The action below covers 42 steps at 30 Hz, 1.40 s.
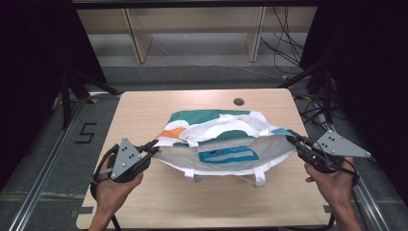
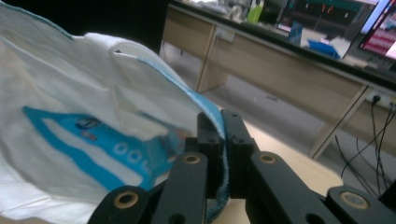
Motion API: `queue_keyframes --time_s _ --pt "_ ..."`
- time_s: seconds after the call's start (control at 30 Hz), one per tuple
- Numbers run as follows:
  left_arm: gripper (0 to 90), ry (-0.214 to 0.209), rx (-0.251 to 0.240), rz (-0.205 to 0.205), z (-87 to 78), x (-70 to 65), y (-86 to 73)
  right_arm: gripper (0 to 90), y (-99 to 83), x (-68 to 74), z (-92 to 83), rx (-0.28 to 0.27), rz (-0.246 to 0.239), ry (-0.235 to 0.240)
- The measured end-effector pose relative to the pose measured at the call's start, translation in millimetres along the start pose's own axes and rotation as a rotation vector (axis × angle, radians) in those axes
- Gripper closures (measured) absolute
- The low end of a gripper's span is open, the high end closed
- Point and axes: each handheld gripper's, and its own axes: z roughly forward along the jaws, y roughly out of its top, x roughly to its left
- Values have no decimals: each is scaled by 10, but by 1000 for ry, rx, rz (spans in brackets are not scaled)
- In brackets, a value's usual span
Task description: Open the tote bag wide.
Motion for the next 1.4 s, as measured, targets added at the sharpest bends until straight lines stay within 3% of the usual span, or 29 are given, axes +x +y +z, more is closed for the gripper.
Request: queue_keyframes --time_s 0.03,0.1,0.17,0.27,0.3,0.33,0.53,0.73,0.87,0.93,1.07,1.1,1.2,1.3,1.4 --pt "841 10 -21 3 -29 14 51 881 57 -6 -7 -10 4 -2" --pt "843 20 -46 19 -89 46 152 882 158 -50 -19 -24 -51 -4" --pt "845 25 -69 24 -132 75 227 883 246 -59 -31 -30 -50 -4" --pt "851 39 -96 5 -157 126 278 884 355 -66 -53 -35 -59 10" --pt "853 37 -96 3 -168 136 293 884 385 -84 -64 -31 -94 5" --pt "854 38 -99 3 -172 137 302 884 418 -65 -65 -30 -79 2" --pt "859 38 -134 -2 -248 181 429 885 552 -83 -96 -39 -92 14" --pt "868 63 -159 42 -385 292 726 885 803 -99 -172 -57 -146 12" --pt "878 68 -199 13 -350 400 862 885 913 -183 -91 -52 -132 5" --pt "879 44 -183 -18 -260 478 863 885 924 -225 -24 -43 -114 20" --pt "882 34 -155 -64 -10 562 733 885 828 -288 149 -12 -117 -20" --pt "882 39 -155 -79 10 565 713 885 799 -298 180 -12 -102 -16" --pt "881 -3 -155 -120 78 585 636 885 724 -325 226 2 -91 -16" --pt "881 -17 -126 -122 108 540 530 885 647 -327 239 25 -83 2" --pt "880 -46 -122 -151 98 520 422 884 550 -289 240 36 -86 9"
